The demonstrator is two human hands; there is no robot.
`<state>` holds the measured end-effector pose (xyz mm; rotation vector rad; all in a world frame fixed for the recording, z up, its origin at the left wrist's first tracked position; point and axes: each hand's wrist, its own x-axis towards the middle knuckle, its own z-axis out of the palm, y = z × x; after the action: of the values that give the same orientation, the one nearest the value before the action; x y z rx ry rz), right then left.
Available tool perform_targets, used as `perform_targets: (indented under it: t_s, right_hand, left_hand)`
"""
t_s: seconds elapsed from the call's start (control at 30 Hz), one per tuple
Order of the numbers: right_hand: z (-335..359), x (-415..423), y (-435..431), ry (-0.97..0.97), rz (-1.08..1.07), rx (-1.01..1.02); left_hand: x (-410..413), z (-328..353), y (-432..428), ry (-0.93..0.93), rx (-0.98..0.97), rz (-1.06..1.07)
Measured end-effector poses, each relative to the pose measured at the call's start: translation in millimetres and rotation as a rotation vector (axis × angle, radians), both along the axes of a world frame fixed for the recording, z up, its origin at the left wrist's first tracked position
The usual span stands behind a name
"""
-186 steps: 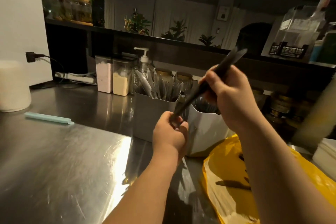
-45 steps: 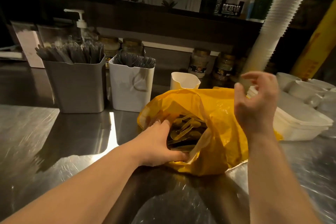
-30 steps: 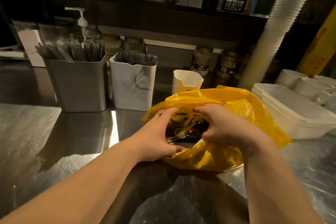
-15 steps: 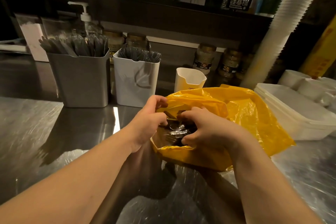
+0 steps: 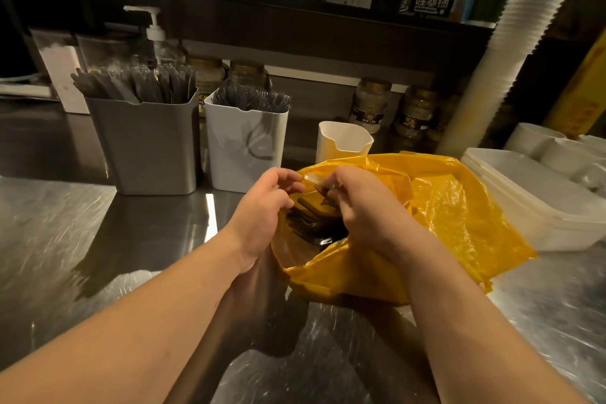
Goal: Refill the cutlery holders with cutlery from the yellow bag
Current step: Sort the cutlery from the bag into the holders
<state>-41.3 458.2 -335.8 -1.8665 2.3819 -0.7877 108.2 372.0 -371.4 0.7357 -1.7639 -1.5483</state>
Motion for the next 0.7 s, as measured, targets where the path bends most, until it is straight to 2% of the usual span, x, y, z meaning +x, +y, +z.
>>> perform_targets:
  t_s: [0.17,0.3,0.37,0.47,0.6,0.7]
  right_hand:
    - [4,-6,-2,-0.247,-0.013,-0.243]
    - [8,-9,-2,-0.651,0.028,-0.52]
    - [10,-11,-3,-0.743,0.026,-0.604]
    - [6,-9,-6,-0.885,0.001,-0.581]
    - [9,-8,-5,-1.262,0.053,-0.59]
    - [13,-8,-1,-1.443,0.147,-0.528]
  left_hand:
    - [0,0,2,-0.048,-0.021,0.0]
    - [-2,-1,3,-0.076,-0.06,-0.007]
    - [-2,-1,4,-0.083,-0.063,-0.044]
    - [-3,-2,8,-0.139,-0.083,-0.124]
    - [-4,-5,11,-0.238,-0.241,-0.137]
    - [0,-2,9,-0.161,-0.277,-0.068]
